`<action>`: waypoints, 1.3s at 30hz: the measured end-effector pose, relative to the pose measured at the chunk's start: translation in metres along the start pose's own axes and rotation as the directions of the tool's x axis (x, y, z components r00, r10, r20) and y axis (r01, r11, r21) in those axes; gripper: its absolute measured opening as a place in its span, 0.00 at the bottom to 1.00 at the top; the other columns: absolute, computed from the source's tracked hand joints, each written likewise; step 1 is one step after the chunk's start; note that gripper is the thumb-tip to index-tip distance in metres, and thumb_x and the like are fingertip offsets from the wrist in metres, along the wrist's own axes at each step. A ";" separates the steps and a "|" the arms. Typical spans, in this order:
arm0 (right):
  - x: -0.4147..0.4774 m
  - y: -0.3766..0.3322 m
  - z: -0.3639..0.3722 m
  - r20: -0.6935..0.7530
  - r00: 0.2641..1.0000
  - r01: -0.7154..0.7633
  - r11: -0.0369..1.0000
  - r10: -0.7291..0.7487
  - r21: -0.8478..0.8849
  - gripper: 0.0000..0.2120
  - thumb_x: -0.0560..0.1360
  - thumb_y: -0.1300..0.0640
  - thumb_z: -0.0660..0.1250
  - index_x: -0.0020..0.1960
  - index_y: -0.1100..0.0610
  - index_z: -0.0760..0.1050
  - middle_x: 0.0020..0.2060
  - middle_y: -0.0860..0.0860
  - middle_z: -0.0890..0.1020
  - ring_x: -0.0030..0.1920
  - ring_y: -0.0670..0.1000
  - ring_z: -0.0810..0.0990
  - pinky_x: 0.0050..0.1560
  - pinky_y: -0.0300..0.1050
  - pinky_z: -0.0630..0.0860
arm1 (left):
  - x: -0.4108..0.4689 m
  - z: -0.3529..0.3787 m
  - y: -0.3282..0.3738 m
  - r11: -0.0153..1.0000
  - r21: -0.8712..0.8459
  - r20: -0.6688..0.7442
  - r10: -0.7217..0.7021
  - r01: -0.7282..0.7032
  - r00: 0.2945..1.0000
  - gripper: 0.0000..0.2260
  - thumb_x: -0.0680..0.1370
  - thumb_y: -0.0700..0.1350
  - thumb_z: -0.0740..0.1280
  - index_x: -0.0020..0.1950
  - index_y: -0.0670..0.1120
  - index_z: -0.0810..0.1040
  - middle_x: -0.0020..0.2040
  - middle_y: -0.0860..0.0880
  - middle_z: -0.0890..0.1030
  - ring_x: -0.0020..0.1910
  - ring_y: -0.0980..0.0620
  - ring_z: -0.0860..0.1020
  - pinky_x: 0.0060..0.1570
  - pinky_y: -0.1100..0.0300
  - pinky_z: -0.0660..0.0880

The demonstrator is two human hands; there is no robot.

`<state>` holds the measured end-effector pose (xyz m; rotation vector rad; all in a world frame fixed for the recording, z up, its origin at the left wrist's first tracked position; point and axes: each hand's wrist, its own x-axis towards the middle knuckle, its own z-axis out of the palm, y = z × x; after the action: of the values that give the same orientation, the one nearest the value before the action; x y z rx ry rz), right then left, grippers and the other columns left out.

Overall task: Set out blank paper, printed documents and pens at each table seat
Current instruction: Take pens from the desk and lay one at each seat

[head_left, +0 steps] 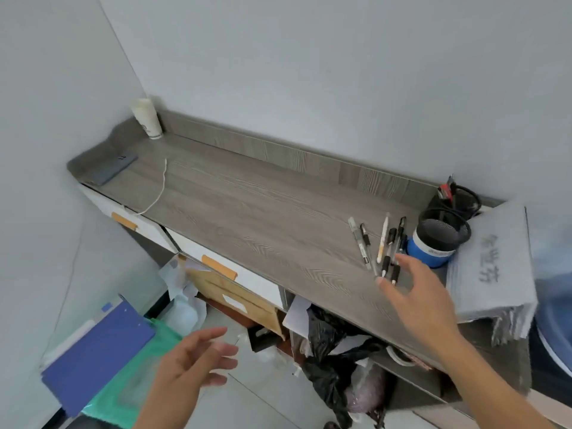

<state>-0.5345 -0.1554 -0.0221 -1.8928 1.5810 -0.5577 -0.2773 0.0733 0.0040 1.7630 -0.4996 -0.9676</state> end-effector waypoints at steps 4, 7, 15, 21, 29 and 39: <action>0.052 0.005 0.023 0.051 0.996 -0.056 0.973 0.069 -0.224 0.36 0.73 0.38 0.66 0.76 0.49 0.58 0.72 0.51 0.68 0.71 0.55 0.67 0.64 0.57 0.71 | 0.060 0.004 0.017 0.998 0.027 0.086 -0.058 0.056 0.995 0.08 0.78 0.33 0.63 0.54 0.40 0.80 0.43 0.39 0.86 0.41 0.40 0.84 0.41 0.48 0.78; 0.077 0.003 0.046 0.068 0.979 -0.158 0.924 0.192 -0.347 0.43 0.72 0.32 0.63 0.78 0.51 0.50 0.74 0.57 0.64 0.72 0.59 0.66 0.64 0.58 0.71 | 0.112 -0.003 0.031 0.996 0.051 0.159 -0.084 0.077 0.984 0.08 0.78 0.33 0.64 0.54 0.40 0.80 0.43 0.39 0.85 0.41 0.41 0.83 0.42 0.48 0.78; 0.144 -0.034 0.073 -0.083 0.955 -0.292 0.856 0.285 -0.426 0.39 0.71 0.43 0.70 0.75 0.51 0.56 0.64 0.56 0.74 0.62 0.59 0.72 0.52 0.53 0.74 | 0.243 -0.023 0.086 0.992 0.123 0.375 -0.025 -0.024 0.927 0.10 0.78 0.32 0.63 0.53 0.41 0.81 0.41 0.41 0.86 0.39 0.45 0.83 0.34 0.58 0.79; 0.159 -0.052 0.081 -0.031 0.924 -0.346 0.803 0.380 -0.485 0.38 0.71 0.49 0.70 0.75 0.52 0.55 0.60 0.57 0.74 0.58 0.59 0.75 0.52 0.51 0.75 | 0.305 0.007 0.097 0.975 0.218 0.568 -0.081 -0.055 0.819 0.08 0.78 0.34 0.64 0.53 0.42 0.79 0.39 0.44 0.86 0.34 0.51 0.83 0.36 0.57 0.77; 0.158 -0.058 0.096 -0.073 0.908 -0.399 0.796 0.413 -0.455 0.18 0.74 0.54 0.63 0.62 0.57 0.68 0.53 0.56 0.78 0.51 0.59 0.80 0.45 0.49 0.74 | 0.309 0.079 0.106 0.946 0.297 0.723 -0.135 -0.129 0.677 0.05 0.79 0.37 0.65 0.53 0.43 0.78 0.37 0.47 0.84 0.32 0.56 0.81 0.32 0.64 0.73; 0.154 -0.080 0.080 -0.435 0.809 -0.042 0.777 0.395 0.628 0.15 0.72 0.66 0.71 0.33 0.55 0.68 0.25 0.46 0.68 0.27 0.44 0.64 0.32 0.38 0.65 | 0.302 0.081 0.123 0.951 0.269 0.654 -0.063 -0.154 0.754 0.07 0.79 0.36 0.64 0.54 0.42 0.79 0.38 0.45 0.85 0.35 0.51 0.82 0.33 0.59 0.76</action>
<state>-0.3924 -0.2828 -0.0352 -1.0764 1.6664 -1.4000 -0.1506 -0.2376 -0.0107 1.6215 -1.1986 -1.5509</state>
